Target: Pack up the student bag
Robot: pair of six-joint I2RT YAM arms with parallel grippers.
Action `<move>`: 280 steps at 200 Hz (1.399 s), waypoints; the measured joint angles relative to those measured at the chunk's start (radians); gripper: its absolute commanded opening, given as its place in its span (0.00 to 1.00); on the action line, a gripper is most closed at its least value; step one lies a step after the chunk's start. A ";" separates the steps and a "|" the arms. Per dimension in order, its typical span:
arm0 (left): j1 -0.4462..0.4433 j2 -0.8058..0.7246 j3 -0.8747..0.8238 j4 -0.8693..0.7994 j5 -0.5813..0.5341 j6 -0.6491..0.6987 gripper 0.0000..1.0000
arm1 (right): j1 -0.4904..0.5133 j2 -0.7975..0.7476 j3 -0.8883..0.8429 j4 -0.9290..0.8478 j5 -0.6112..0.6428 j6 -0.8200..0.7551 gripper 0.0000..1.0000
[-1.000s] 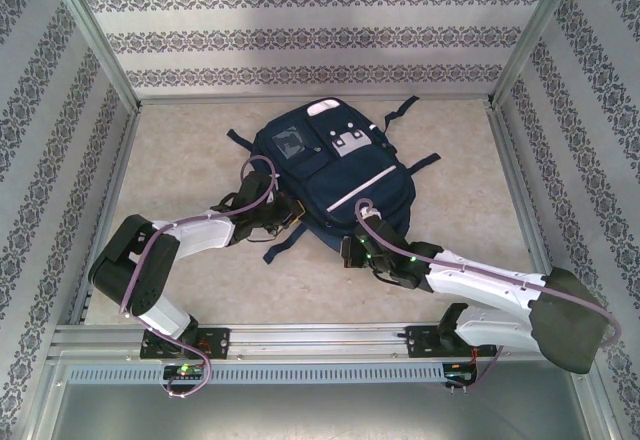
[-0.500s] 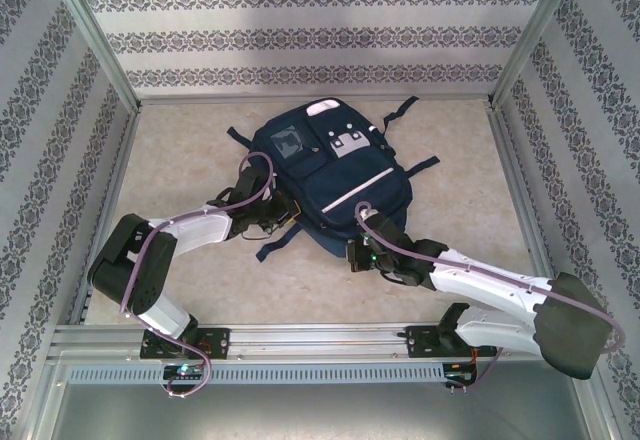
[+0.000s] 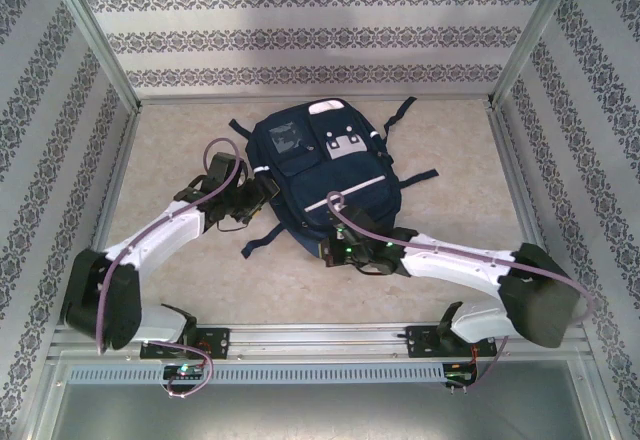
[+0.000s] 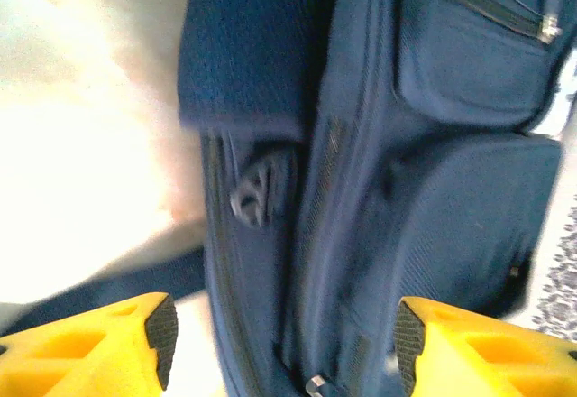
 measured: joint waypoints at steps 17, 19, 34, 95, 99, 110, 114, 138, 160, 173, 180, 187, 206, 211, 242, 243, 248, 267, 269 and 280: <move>0.000 -0.079 -0.053 -0.016 0.015 -0.040 0.67 | 0.031 0.060 0.054 0.034 0.000 0.029 0.00; 0.000 -0.086 -0.060 -0.016 0.016 -0.045 0.67 | 0.034 0.067 0.060 0.037 0.001 0.034 0.00; 0.000 -0.139 -0.126 -0.020 0.032 -0.087 0.67 | 0.050 0.102 0.092 0.063 0.002 0.053 0.00; 0.000 -0.154 -0.223 -0.013 0.073 -0.183 0.63 | 0.068 0.172 0.135 0.097 0.004 0.077 0.00; 0.000 -0.145 -0.223 -0.004 0.077 -0.186 0.62 | 0.068 0.175 0.135 0.098 0.004 0.077 0.00; -0.002 -0.118 -0.223 0.021 0.088 -0.194 0.60 | 0.070 0.181 0.135 0.105 0.004 0.080 0.00; -0.004 -0.109 -0.223 0.027 0.090 -0.195 0.58 | 0.070 0.183 0.135 0.108 0.004 0.082 0.00; -0.020 -0.062 -0.223 0.069 0.097 -0.214 0.51 | 0.070 0.187 0.135 0.115 0.004 0.090 0.00; -0.040 -0.035 -0.223 0.110 0.098 -0.220 0.46 | 0.070 0.191 0.135 0.117 0.004 0.091 0.00; -0.048 -0.019 -0.222 0.131 0.098 -0.220 0.44 | 0.072 0.194 0.135 0.119 0.004 0.091 0.00; -0.052 -0.010 -0.222 0.140 0.098 -0.221 0.41 | 0.074 0.197 0.135 0.119 0.004 0.091 0.00; -0.053 -0.001 -0.222 0.148 0.098 -0.221 0.40 | 0.076 0.200 0.135 0.121 0.005 0.091 0.00; -0.054 0.011 -0.222 0.163 0.098 -0.221 0.29 | 0.076 0.205 0.135 0.124 0.005 0.091 0.00; -0.054 0.014 -0.221 0.168 0.097 -0.221 0.26 | 0.076 0.205 0.135 0.125 0.005 0.091 0.00; -0.059 0.029 -0.216 0.178 0.097 -0.216 0.04 | 0.081 0.205 0.135 0.124 0.019 0.090 0.00; -0.059 0.029 -0.215 0.177 0.097 -0.216 0.04 | 0.081 0.205 0.135 0.124 0.019 0.090 0.00; -0.059 0.030 -0.214 0.177 0.097 -0.214 0.02 | 0.084 0.205 0.134 0.122 0.024 0.090 0.00; -0.058 0.030 -0.210 0.172 0.094 -0.208 0.00 | 0.088 0.199 0.127 0.121 0.034 0.090 0.00; -0.057 0.030 -0.210 0.172 0.094 -0.208 0.00 | 0.088 0.198 0.125 0.120 0.035 0.090 0.00; -0.057 0.030 -0.210 0.172 0.094 -0.207 0.00 | 0.088 0.188 0.119 0.117 0.039 0.090 0.00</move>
